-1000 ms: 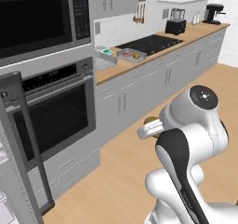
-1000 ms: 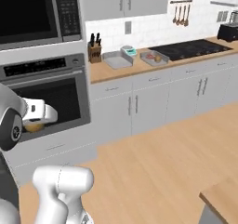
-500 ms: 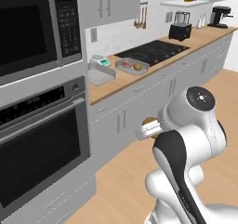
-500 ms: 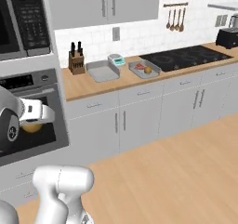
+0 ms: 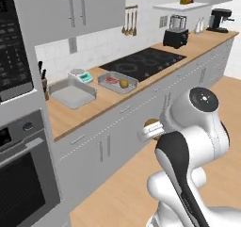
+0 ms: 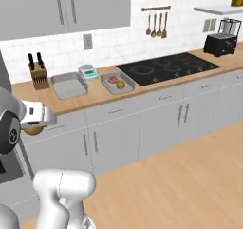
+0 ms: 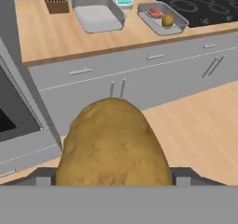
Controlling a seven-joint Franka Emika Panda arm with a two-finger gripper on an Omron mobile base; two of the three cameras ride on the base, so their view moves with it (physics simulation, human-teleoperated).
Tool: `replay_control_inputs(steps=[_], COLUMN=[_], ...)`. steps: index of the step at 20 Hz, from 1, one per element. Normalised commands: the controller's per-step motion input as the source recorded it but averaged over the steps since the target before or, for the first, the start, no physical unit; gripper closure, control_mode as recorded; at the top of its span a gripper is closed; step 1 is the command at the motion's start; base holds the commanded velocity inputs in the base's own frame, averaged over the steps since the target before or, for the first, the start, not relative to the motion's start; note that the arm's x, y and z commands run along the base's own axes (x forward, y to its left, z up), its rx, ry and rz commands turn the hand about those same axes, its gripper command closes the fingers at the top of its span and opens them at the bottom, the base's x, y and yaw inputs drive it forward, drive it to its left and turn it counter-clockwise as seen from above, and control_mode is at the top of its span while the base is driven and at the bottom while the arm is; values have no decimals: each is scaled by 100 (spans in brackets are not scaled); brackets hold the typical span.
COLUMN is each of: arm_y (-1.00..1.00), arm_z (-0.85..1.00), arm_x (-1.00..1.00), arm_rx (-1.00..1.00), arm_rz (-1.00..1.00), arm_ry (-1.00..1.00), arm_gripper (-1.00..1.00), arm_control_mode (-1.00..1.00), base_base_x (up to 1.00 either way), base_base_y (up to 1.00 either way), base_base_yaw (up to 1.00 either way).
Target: Place one potato and one steak in each tupperware on the nearby counter, to pack two identical lunches.
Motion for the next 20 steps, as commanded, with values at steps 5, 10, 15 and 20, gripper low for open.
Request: replay_control_inputs(steps=[5,10,15,20], arm_y=[0,0,0,0], arm_z=[0,0,0,0], arm_x=[0,0,0,0], arm_rx=[0,0,0,0], arm_rz=[0,0,0,0], arm_ry=[0,0,0,0], arm_gripper=[100,100,100,100], arm_control_mode=[100,100,100,100], base_base_x=[100,100,97,86], base_base_y=[-30,-40,5,58], base_base_yaw=[25,42,32,15])
